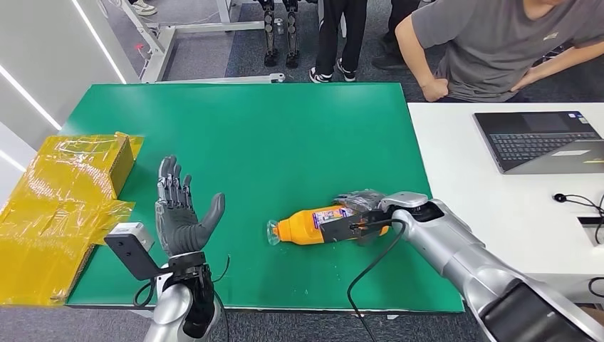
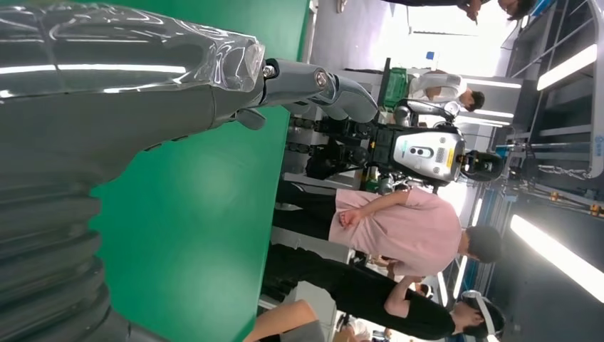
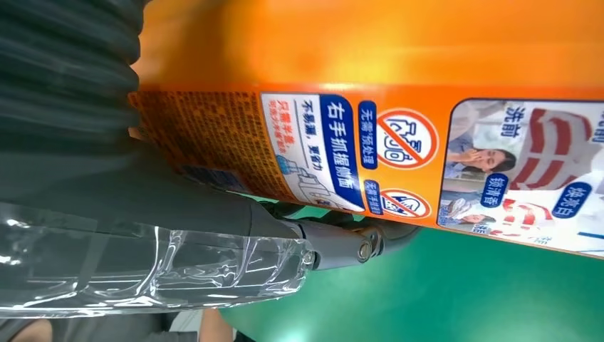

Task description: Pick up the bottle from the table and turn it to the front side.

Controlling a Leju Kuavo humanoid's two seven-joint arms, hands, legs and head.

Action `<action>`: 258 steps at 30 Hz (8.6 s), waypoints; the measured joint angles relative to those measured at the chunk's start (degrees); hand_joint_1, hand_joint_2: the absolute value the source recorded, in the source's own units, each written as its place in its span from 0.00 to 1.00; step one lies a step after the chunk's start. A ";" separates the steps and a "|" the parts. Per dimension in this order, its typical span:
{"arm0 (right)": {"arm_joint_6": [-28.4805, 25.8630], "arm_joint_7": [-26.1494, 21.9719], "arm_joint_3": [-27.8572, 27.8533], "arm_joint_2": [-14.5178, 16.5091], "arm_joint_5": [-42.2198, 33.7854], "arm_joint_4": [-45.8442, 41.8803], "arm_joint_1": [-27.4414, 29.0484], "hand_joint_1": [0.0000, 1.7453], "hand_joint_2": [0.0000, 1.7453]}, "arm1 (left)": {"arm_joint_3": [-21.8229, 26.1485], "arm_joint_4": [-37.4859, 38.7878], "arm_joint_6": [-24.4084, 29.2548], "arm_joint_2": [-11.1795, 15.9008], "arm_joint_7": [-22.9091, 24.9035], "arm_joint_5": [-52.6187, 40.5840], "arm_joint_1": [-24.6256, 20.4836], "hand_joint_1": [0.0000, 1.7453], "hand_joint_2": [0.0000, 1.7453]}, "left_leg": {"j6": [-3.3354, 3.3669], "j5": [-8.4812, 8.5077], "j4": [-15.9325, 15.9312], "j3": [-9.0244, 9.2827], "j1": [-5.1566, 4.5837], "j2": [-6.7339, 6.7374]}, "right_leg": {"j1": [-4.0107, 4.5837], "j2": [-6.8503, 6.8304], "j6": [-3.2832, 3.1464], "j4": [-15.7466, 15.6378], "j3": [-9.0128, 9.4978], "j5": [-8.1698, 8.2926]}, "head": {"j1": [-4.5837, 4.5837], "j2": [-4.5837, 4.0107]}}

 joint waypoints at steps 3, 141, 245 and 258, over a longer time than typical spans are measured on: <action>-0.11 0.00 1.01 1.00 -0.93 2.53 -1.00 0.08 1.00 | 0.00 0.23 0.38 0.00 0.00 0.22 -0.28 0.00 1.00 | 0.00 0.00 0.00 0.03 0.00 0.00 | 0.00 0.01 0.00 0.00 0.02 0.00 | 0.00 0.00; -45.92 -16.16 -15.72 19.37 -5.95 -14.17 20.80 0.00 1.00 | 7.54 2.15 -20.72 -2.09 -0.41 2.68 -0.78 1.00 1.00 | 0.06 0.04 -0.04 -0.09 0.00 -0.01 | 0.01 -0.01 0.05 -0.03 -0.06 0.02 | 0.00 0.00; -60.18 -26.98 -24.97 18.40 -29.13 -52.66 44.22 0.00 1.00 | -1.38 59.17 -9.15 32.18 18.91 -89.65 -32.45 0.00 1.00 | -0.01 0.09 -0.08 -0.13 0.02 0.24 | 0.02 0.25 0.00 0.05 -0.24 0.04 | 0.02 0.00; -59.66 -26.65 -24.97 18.34 -29.19 -52.65 44.18 0.00 1.00 | -1.38 59.31 -7.17 31.53 19.82 -89.83 -33.21 0.00 1.00 | -0.01 0.09 -0.08 -0.10 0.02 0.24 | 0.01 0.25 0.00 0.05 -0.22 0.04 | 0.02 0.00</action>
